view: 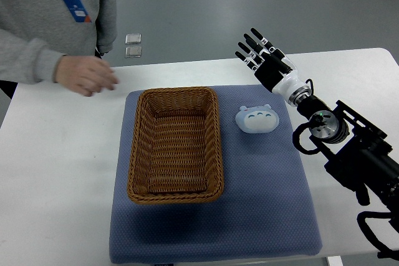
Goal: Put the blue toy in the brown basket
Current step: 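Move the right hand forward and over the pale blue plush toy, then lower the right hand onto the plush toy and close fingers around it, then carry the held toy over the wicker basket and lower it inside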
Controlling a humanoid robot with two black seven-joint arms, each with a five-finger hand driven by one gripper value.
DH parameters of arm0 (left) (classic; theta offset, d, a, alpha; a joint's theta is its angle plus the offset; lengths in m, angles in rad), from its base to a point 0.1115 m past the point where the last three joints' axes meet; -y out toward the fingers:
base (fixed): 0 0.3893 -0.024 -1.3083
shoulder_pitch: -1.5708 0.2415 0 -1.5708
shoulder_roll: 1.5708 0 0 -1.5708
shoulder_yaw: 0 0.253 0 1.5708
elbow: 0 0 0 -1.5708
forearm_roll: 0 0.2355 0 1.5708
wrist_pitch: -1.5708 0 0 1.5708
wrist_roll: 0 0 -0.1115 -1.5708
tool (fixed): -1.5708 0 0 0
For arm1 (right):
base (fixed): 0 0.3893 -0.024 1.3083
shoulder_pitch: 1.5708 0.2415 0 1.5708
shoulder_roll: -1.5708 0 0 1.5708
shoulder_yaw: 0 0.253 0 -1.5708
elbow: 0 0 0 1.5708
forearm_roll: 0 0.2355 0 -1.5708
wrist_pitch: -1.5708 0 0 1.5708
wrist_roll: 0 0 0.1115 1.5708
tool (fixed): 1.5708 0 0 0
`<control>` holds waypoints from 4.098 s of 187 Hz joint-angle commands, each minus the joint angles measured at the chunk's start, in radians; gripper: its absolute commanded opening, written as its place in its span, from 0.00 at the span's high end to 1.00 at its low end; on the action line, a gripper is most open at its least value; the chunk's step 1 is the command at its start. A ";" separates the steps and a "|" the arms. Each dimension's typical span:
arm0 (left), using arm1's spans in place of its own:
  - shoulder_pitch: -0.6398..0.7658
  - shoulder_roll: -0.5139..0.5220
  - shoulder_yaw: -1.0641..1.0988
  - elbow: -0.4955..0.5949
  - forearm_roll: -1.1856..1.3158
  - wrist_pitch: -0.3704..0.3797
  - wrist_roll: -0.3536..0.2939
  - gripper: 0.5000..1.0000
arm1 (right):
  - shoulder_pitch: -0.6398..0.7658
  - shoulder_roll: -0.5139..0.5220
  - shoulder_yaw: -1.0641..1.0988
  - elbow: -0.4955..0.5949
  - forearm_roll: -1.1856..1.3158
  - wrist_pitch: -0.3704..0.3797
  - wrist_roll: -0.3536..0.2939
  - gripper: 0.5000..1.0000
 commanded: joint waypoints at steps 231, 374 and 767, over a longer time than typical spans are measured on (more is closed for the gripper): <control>-0.003 0.000 -0.001 -0.038 0.000 -0.001 0.000 0.00 | 0.793 -0.545 -1.171 0.519 -0.747 0.071 -0.314 0.18; -0.003 0.000 -0.001 -0.032 0.000 -0.001 0.000 0.00 | 0.661 -0.463 -1.213 0.555 -0.695 -0.144 -0.354 0.19; -0.003 0.000 -0.005 -0.035 0.000 -0.001 0.000 0.00 | 0.781 -0.021 -1.245 0.472 -0.648 -0.172 -0.264 1.00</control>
